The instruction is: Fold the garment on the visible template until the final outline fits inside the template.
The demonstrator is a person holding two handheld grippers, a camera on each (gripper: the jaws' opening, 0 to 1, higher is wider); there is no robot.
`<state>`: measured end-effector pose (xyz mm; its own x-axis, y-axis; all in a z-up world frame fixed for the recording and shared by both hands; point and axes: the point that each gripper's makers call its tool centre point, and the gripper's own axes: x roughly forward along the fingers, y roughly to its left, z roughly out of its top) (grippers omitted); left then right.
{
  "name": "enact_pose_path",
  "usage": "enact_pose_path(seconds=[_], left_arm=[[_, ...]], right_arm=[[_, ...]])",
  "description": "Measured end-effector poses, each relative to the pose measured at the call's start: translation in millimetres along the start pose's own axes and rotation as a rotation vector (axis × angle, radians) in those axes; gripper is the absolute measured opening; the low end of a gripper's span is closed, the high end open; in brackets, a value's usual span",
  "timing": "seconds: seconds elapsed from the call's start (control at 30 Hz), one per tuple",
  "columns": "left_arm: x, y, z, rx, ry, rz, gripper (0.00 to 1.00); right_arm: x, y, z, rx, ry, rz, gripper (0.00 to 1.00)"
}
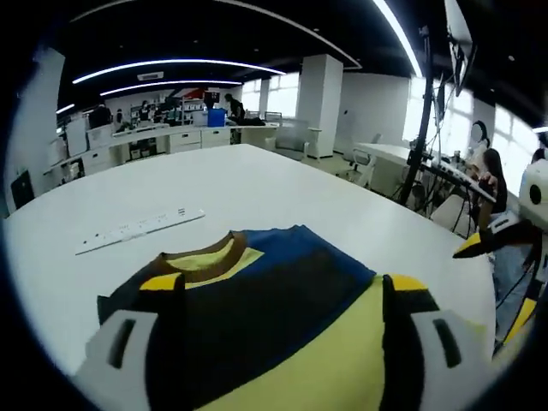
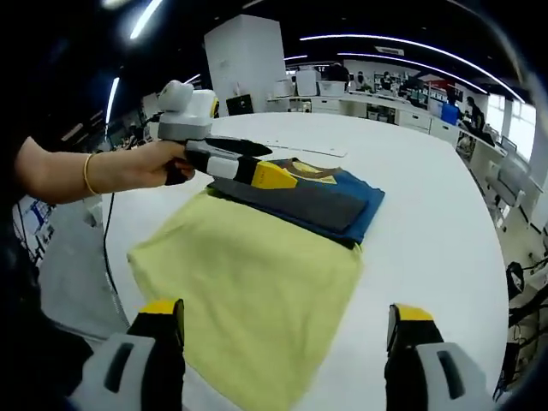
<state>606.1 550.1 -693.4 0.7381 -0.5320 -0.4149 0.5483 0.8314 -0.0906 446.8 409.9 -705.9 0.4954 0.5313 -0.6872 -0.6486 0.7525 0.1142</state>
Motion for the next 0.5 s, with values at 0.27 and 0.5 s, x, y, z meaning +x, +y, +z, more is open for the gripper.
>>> enact_pose_path(seconds=[0.27, 0.5], left_arm=[[-30, 34.8, -15.2, 0.02, 0.021, 0.07, 0.95], [-58, 62.8, -26.6, 0.028, 0.022, 0.139, 0.8]], right_arm=[[1, 1, 1.1, -0.003, -0.002, 0.005, 1.0], [2, 1, 1.1, -0.004, -0.002, 0.006, 1.0]])
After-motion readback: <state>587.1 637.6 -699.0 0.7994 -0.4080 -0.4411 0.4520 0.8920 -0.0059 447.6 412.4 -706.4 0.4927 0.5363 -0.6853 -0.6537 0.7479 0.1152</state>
